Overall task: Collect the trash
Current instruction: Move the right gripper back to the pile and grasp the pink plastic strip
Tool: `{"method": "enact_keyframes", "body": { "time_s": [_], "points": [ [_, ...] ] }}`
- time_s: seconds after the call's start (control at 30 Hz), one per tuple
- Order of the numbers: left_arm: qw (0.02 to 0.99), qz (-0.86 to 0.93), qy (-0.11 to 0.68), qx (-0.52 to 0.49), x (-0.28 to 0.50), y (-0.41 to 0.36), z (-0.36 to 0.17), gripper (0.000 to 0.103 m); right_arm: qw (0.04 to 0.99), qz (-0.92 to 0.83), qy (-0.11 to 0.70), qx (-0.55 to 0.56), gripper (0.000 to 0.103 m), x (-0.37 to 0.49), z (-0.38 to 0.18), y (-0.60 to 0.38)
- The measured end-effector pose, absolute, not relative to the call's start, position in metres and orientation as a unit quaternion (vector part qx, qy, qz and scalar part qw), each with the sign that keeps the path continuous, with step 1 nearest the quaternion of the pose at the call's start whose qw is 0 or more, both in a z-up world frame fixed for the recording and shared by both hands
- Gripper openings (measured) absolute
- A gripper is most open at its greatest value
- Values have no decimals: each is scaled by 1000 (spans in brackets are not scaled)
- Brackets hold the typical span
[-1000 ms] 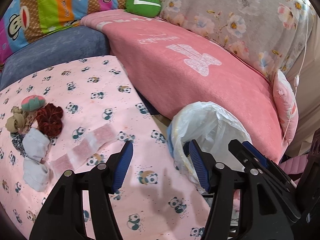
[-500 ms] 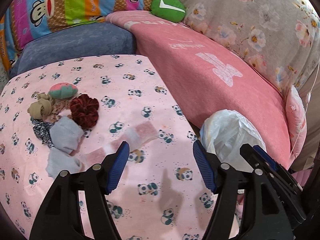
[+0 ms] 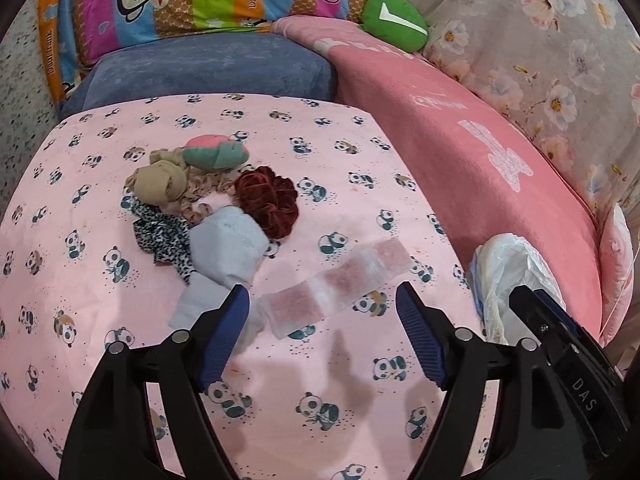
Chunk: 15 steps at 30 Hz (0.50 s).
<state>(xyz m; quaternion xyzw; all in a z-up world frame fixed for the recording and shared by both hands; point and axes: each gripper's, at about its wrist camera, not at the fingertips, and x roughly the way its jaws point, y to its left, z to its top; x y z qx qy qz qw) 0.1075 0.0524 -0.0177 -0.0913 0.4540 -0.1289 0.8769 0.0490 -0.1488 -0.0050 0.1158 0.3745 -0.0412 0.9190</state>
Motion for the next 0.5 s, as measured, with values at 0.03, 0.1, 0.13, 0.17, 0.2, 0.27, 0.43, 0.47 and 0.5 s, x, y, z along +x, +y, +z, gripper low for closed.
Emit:
{"method": "enact_keyframes", "body": {
  "time_s": [0.03, 0.1, 0.13, 0.17, 0.2, 0.27, 0.43, 0.47, 0.5],
  "points": [
    [877, -121, 456, -93, 108, 58, -21, 75, 919, -37, 376, 113, 44, 51, -6, -144],
    [875, -108, 462, -98, 111, 70, -28, 76, 918, -30, 380, 109, 44, 55, -8, -135],
    [874, -102, 465, -100, 112, 75, -32, 76, 918, -27, 381, 107, 44, 56, -9, -131],
    [873, -97, 468, -102, 113, 79, -35, 76, 917, -24, 384, 104, 44, 59, -10, -127],
    [870, -91, 472, -105, 114, 85, -40, 76, 917, -20, 386, 102, 44, 61, -12, -122],
    [867, -84, 479, -110, 116, 92, -47, 76, 916, -14, 389, 98, 44, 65, -15, -114],
    [856, -73, 497, -122, 121, 107, -65, 76, 911, -3, 402, 90, 44, 77, -25, -97],
    [855, -73, 499, -123, 122, 108, -68, 76, 910, -2, 404, 88, 44, 79, -28, -95],
    [853, -72, 502, -126, 123, 109, -71, 76, 910, -1, 406, 86, 44, 82, -30, -92]
  ]
}}
